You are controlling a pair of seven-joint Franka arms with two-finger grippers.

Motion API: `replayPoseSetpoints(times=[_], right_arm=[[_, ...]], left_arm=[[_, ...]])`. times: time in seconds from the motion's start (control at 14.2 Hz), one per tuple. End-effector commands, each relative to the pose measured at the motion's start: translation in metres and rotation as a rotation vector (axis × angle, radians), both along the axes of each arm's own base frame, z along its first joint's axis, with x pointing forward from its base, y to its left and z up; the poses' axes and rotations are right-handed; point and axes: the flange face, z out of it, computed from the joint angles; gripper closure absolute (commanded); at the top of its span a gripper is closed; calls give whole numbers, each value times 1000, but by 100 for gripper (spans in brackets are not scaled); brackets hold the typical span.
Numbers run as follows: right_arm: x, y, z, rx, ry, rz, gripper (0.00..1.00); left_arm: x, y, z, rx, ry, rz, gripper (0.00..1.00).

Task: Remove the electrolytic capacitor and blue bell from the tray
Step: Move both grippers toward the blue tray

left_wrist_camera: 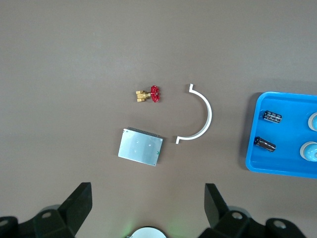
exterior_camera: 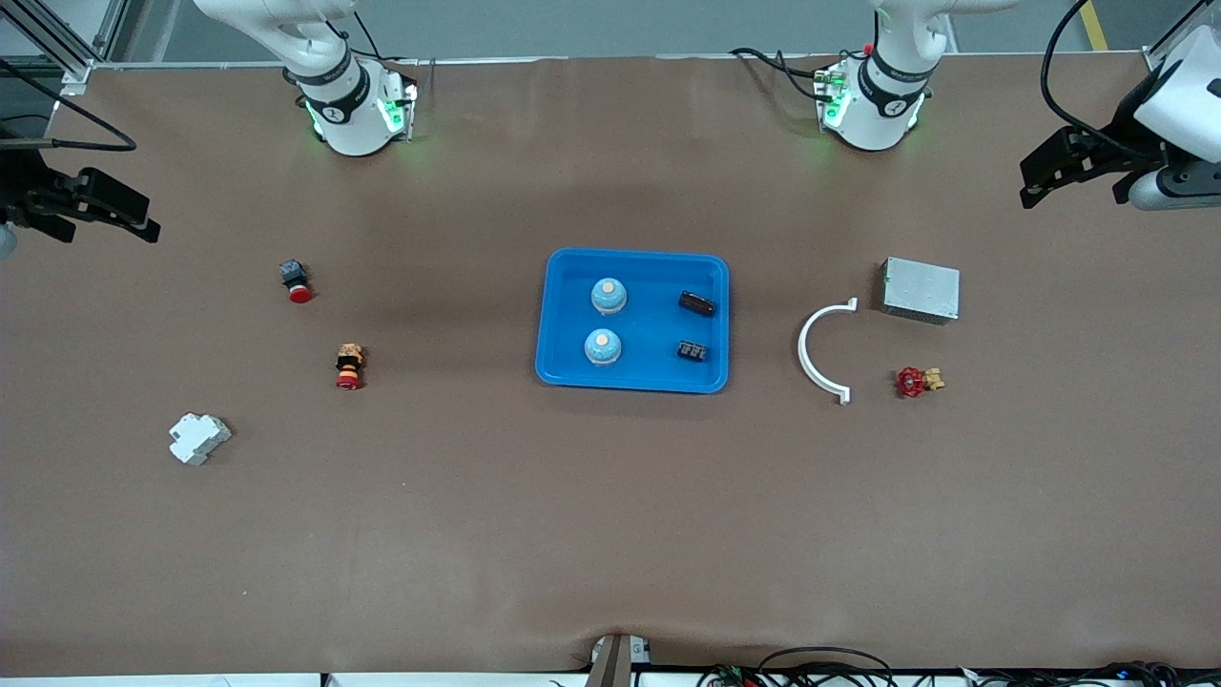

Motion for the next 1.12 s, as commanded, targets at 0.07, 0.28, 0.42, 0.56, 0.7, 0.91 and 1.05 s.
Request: replayPoseSetpoints(times=[0.07,0.28,0.42,0.56,0.7,0.91,1.05], right_arm=[[-4,2,1,11,5,-10,0],[-5,2,-2,15,13,-13,0],[-9,10,-15,66,42,-85,0],[-15,26,-29,69,48,-125,0],[-26,50,-48,67,37,-175,0],[-43,102,-78,60,25,-251,0],[-51,144,-89,45,43,-315,0]], left_arm=[[1,0,4,21,6,-12,0],[2,0,2,22,8,-7,0],[9,2,-5,21,22,-11,0],[16,-2,-24,9,68,-9,0],[18,-6,-55,14,159,20,0],[12,-34,-102,40,219,113,0],[5,-66,-132,74,215,240,0]])
